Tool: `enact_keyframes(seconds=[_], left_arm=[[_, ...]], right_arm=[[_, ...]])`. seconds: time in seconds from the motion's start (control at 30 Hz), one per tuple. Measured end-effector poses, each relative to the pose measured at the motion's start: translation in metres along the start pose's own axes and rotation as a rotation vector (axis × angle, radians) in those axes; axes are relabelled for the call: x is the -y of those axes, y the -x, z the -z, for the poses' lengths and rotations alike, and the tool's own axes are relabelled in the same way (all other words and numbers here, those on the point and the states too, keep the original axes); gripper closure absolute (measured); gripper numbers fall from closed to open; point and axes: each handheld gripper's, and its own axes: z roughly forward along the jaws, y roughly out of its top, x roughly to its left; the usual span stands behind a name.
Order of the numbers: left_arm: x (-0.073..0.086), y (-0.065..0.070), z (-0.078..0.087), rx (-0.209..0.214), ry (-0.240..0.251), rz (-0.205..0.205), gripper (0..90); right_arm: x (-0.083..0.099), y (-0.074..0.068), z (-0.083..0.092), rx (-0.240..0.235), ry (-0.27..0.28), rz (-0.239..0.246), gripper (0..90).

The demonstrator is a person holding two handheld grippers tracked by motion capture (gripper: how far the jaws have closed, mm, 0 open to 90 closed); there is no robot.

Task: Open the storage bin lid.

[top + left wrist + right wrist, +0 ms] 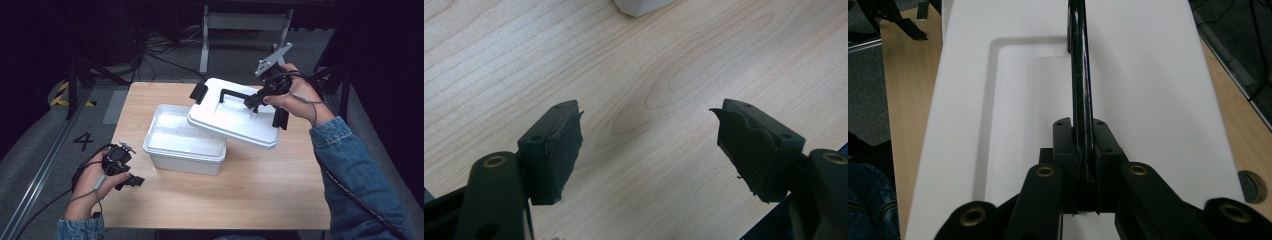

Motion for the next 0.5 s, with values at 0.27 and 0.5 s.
enact_keyframes(seconds=[0.27,0.5], left_arm=[[-0.001,0.001,-0.001,0.002,-0.004,-0.001,26.8],[-0.001,0.000,-0.002,-0.004,-0.004,-0.007,26.8]], right_arm=[[0.030,0.011,0.018,0.027,0.000,-0.048,84.3],[0.051,0.018,0.033,0.057,-0.006,-0.085,84.3]])
